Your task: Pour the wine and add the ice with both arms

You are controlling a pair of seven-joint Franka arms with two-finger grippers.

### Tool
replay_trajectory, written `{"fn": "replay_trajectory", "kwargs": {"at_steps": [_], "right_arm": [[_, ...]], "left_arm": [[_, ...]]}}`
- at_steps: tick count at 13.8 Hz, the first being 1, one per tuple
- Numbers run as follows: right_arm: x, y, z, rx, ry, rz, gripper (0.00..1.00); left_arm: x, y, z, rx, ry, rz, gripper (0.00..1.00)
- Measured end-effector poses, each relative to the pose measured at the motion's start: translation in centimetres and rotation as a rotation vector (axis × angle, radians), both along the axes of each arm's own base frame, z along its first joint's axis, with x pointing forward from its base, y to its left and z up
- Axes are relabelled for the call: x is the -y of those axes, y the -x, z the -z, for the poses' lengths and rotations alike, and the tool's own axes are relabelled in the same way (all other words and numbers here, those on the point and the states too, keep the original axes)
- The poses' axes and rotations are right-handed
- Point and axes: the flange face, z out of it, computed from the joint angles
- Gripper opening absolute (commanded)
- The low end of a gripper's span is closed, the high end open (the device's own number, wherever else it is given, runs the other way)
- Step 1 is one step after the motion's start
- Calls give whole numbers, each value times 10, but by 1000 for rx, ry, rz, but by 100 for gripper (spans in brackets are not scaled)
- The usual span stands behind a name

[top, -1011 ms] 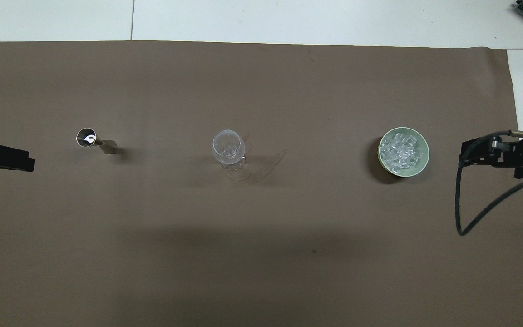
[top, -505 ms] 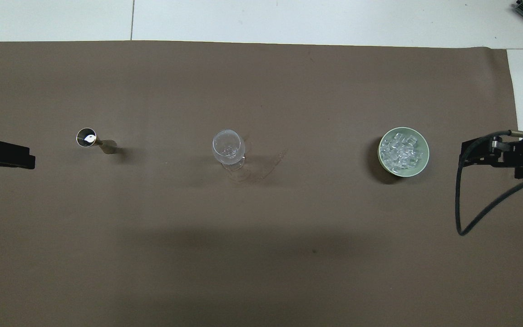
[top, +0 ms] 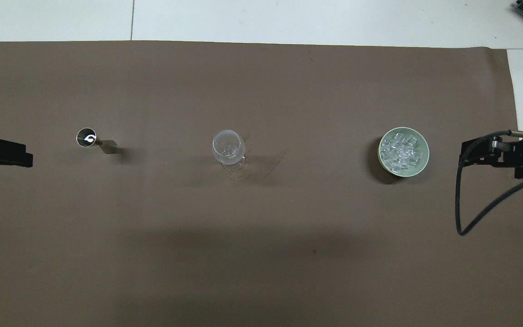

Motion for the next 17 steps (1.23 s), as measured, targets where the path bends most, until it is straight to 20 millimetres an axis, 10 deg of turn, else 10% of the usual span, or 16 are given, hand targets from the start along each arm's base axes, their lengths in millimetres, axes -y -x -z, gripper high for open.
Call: {"fn": "replay_trajectory", "kwargs": {"at_steps": [17], "right_arm": [[0, 0, 0, 0, 0, 0, 100]], "left_arm": [[-90, -84, 126, -305, 412, -1056, 100]]}}
